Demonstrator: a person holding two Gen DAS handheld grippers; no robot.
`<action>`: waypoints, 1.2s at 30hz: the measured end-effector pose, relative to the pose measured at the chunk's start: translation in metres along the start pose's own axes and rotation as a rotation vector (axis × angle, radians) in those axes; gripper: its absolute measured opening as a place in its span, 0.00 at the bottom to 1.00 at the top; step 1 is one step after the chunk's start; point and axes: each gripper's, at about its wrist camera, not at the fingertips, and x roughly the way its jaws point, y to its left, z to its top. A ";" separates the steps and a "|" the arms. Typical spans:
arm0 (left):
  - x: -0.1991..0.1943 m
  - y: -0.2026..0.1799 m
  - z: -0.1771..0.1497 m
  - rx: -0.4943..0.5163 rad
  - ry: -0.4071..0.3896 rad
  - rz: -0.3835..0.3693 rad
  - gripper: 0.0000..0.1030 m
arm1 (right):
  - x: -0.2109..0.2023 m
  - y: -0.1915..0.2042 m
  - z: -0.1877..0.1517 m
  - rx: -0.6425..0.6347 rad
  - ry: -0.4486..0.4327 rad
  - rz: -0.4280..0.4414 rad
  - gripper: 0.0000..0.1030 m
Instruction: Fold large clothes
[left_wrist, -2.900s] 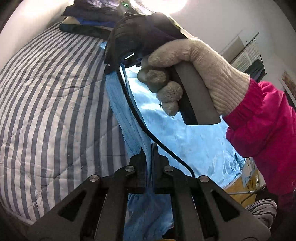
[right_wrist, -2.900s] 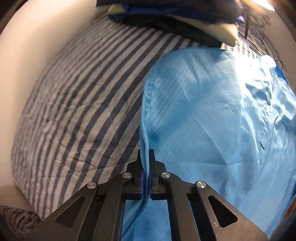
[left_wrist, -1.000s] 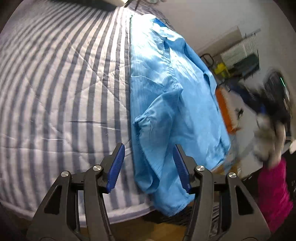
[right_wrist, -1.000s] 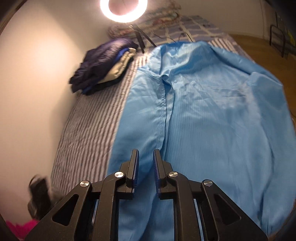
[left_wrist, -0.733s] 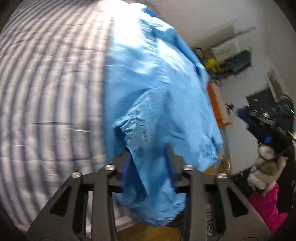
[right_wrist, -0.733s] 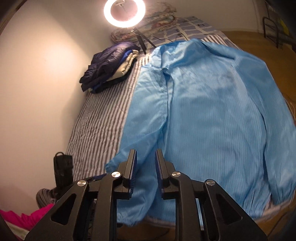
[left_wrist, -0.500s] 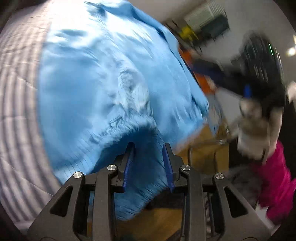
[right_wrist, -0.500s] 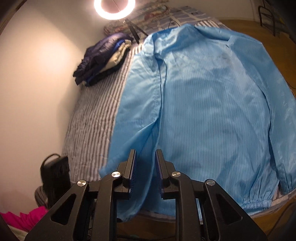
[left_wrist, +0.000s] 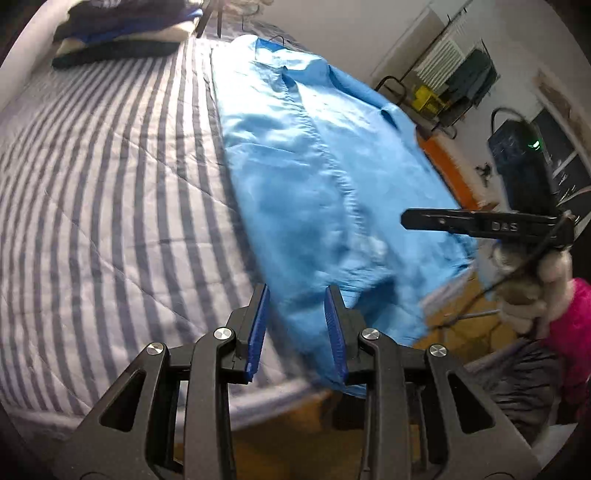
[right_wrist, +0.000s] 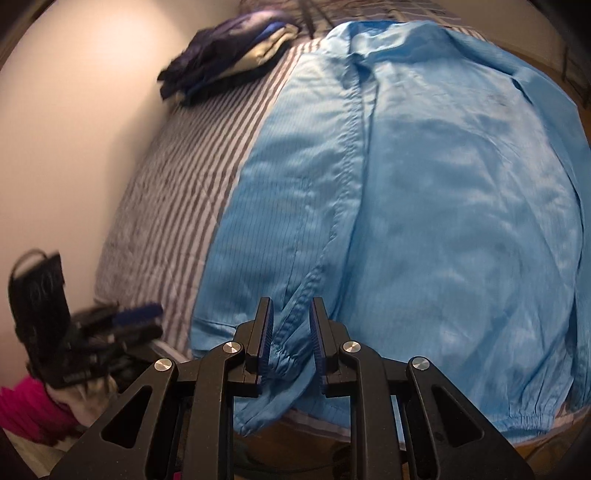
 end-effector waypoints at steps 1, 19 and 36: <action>0.002 0.001 -0.001 0.010 0.008 0.007 0.28 | 0.006 0.004 -0.001 -0.022 0.007 -0.021 0.18; -0.021 -0.014 -0.002 0.090 -0.068 0.048 0.29 | -0.003 -0.008 -0.007 -0.097 -0.050 -0.202 0.30; 0.004 -0.077 0.046 0.173 -0.060 -0.010 0.36 | -0.119 -0.125 -0.062 0.099 -0.240 -0.465 0.56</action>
